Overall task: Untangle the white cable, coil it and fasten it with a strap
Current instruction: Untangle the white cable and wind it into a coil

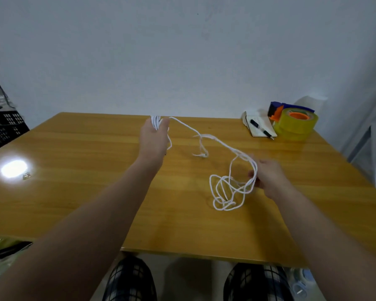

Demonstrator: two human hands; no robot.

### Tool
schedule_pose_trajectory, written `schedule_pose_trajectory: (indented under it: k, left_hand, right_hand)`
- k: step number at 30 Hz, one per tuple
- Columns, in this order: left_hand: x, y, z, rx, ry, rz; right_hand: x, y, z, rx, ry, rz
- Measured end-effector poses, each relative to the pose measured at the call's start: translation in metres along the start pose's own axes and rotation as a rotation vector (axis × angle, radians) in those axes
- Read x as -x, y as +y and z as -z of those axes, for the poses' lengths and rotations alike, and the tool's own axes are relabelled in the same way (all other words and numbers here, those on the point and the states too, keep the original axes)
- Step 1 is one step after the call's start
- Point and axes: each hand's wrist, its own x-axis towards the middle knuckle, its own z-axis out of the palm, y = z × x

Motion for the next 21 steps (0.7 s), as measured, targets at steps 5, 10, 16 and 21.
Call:
schedule_pose_trajectory:
  k: [5, 10, 16, 21]
  left_hand:
    - [0.012, -0.001, 0.001, -0.125, -0.278, 0.002]
    - [0.017, 0.004, -0.002, -0.165, -0.419, -0.023]
    - [0.023, 0.01, -0.004, 0.048, -0.603, -0.02]
    - [-0.009, 0.024, 0.015, 0.799, -0.398, 0.306]
  right_hand:
    - [-0.021, -0.006, -0.001, 0.465, 0.08, 0.118]
    - [0.024, -0.057, -0.017, 0.047, 0.031, 0.732]
    - [0.046, -0.039, -0.065, 0.284, -0.396, 0.693]
    - [0.009, -0.017, -0.043, 0.867, -0.053, 0.946]
